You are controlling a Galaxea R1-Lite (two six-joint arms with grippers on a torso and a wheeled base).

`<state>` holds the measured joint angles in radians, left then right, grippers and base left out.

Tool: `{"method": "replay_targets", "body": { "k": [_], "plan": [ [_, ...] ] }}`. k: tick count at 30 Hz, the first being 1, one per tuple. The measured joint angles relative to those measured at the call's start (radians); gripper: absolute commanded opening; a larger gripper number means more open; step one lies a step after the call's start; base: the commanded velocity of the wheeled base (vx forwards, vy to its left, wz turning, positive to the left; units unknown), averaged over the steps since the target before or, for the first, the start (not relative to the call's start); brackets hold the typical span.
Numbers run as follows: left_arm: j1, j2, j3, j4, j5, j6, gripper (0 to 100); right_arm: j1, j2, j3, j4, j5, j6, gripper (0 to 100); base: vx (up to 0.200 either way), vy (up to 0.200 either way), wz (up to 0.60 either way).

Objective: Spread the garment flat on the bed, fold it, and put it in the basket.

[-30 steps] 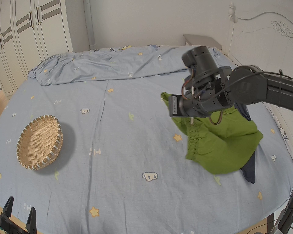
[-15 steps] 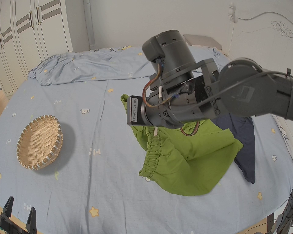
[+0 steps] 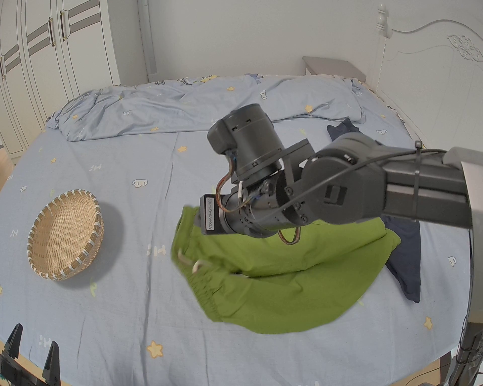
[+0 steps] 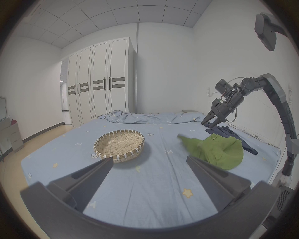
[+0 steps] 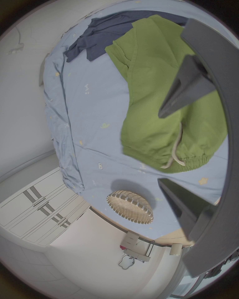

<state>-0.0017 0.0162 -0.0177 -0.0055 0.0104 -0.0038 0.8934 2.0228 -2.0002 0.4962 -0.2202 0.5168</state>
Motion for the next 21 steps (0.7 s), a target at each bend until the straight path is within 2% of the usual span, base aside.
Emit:
{"method": "replay_targets", "body": {
  "k": [9, 15, 21],
  "plan": [
    [0.000, 0.000, 0.000, 0.000, 0.000, 0.000, 100, -0.024, 0.037, 0.009, 0.000, -0.008, -0.004, 100, 0.000, 0.000, 0.00],
    [0.000, 0.000, 0.000, 0.000, 0.000, 0.000, 100, -0.091, -0.049, 0.093, 0.000, 0.009, -0.002, 100, 0.000, 0.000, 0.00],
    [0.000, 0.000, 0.000, 0.000, -0.001, 0.002, 100, -0.175, -0.198, 0.263, -0.029, 0.061, 0.012, 100, 0.000, 0.000, 0.00]
  ]
}}
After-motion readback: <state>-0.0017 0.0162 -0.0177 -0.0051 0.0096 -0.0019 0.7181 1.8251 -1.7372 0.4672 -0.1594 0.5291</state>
